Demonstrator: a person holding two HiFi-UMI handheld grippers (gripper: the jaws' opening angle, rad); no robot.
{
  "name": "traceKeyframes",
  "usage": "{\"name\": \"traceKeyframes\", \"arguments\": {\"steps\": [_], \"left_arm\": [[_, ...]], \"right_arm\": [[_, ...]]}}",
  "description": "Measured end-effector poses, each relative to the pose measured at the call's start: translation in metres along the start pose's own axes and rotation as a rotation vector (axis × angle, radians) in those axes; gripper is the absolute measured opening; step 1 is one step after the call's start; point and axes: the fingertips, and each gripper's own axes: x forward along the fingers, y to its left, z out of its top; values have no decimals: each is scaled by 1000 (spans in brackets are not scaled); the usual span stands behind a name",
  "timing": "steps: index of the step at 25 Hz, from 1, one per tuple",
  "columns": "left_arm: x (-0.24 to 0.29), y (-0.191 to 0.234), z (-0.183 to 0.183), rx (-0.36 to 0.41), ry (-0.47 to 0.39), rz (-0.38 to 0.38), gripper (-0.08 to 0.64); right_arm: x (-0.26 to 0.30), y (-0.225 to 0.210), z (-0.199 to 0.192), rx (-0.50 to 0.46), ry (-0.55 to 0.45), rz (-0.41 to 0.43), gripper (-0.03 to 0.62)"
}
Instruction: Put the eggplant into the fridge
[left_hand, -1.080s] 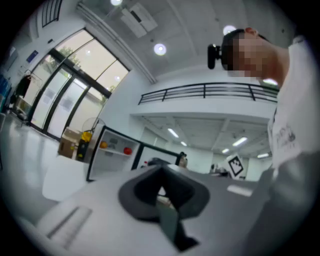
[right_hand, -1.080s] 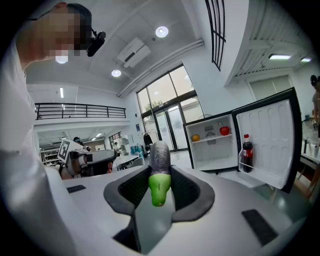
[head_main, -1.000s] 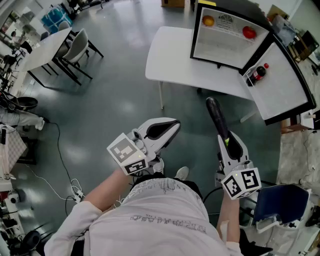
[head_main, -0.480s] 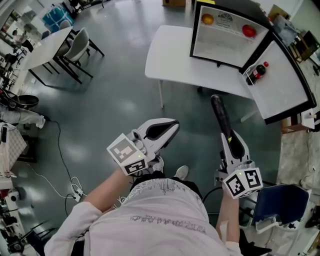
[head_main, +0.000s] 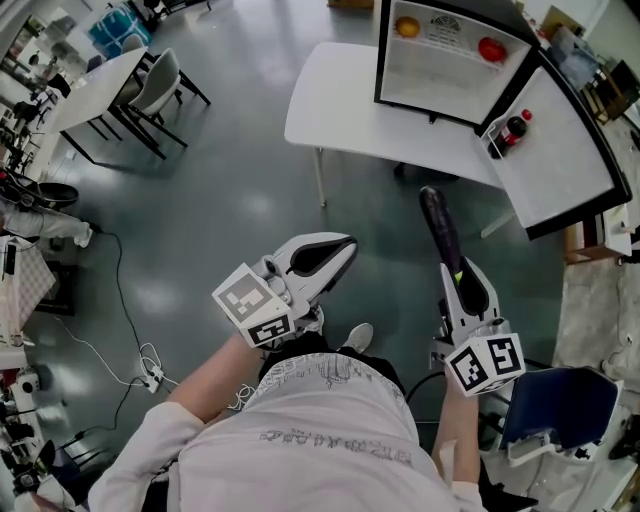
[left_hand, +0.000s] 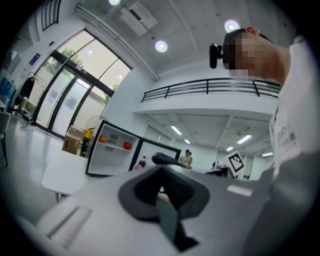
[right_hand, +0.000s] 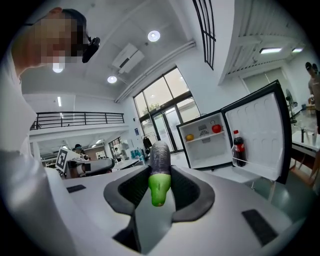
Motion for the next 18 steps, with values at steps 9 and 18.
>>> {"name": "traceKeyframes", "arguments": {"steps": [9, 18], "left_arm": [[16, -28, -7, 23, 5, 12, 8], [33, -38, -7, 38, 8, 13, 8]], "right_arm": [[-28, -27, -7, 18, -1, 2, 135], [-35, -41, -5, 26, -5, 11, 135]]}}
